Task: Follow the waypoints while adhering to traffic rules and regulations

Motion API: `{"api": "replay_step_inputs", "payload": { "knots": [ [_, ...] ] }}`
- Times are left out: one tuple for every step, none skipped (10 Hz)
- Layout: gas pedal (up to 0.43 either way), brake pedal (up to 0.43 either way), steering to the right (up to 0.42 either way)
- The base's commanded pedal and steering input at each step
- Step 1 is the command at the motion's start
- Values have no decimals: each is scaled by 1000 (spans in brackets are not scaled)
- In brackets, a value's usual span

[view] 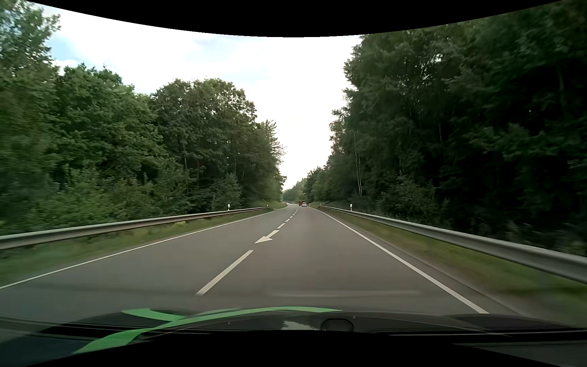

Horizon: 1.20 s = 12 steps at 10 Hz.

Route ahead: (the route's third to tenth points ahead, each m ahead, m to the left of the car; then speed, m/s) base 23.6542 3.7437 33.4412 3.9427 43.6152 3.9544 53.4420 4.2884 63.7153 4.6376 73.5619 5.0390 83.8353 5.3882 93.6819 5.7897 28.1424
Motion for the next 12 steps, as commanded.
{"api": "replay_step_inputs", "payload": {
  "knots": [
    [299, 0, -3],
    [299, 0, -3],
    [287, 0, -3],
    [287, 0, -3],
    [287, 0, -3],
    [287, 0, -3],
    [287, 0, -3],
    [287, 0, -3],
    [287, 0, -3],
    [299, 0, -3],
    [299, 0, -4],
    [299, 0, -5]
  ]
}}
